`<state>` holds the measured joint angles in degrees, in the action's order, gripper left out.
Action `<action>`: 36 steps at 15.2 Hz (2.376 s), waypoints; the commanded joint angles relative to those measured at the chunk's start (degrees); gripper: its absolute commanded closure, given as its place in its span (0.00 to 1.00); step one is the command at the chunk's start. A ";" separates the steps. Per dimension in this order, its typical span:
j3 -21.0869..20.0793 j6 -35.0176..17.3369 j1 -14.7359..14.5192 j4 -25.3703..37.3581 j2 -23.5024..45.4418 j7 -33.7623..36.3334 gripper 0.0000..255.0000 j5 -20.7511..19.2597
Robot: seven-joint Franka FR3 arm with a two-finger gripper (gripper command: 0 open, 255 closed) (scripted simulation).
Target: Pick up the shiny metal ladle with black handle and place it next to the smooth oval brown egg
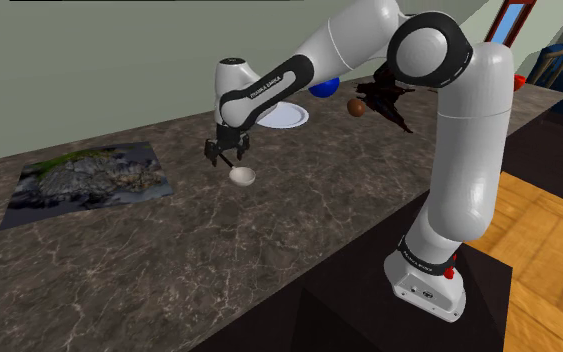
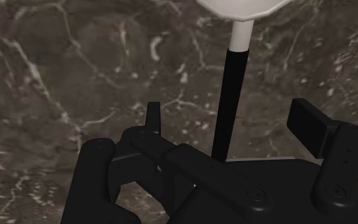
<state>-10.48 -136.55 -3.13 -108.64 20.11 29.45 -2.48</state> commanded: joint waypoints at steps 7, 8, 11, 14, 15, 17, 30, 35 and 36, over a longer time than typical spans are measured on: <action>0.02 -0.25 -0.01 -0.11 0.11 0.01 1.00 -0.03; 0.02 -0.25 -0.01 -0.11 0.11 0.01 1.00 -0.03; 0.01 -0.22 -0.01 -0.10 0.09 0.01 1.00 -0.03; 0.02 -0.16 0.01 -0.03 0.11 -0.02 1.00 -0.03; 0.02 -0.15 0.01 -0.01 0.12 -0.01 1.00 -0.03; -0.03 0.38 0.03 0.11 -0.31 -0.04 1.00 0.07; -0.47 9.01 0.38 4.25 -4.86 -0.56 1.00 1.16; -0.57 12.47 0.45 6.44 -6.15 -0.68 1.00 1.46; -0.58 13.17 0.46 6.92 -6.38 -0.70 1.00 1.51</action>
<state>-11.03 -124.01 -2.68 -101.86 14.19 28.75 -1.06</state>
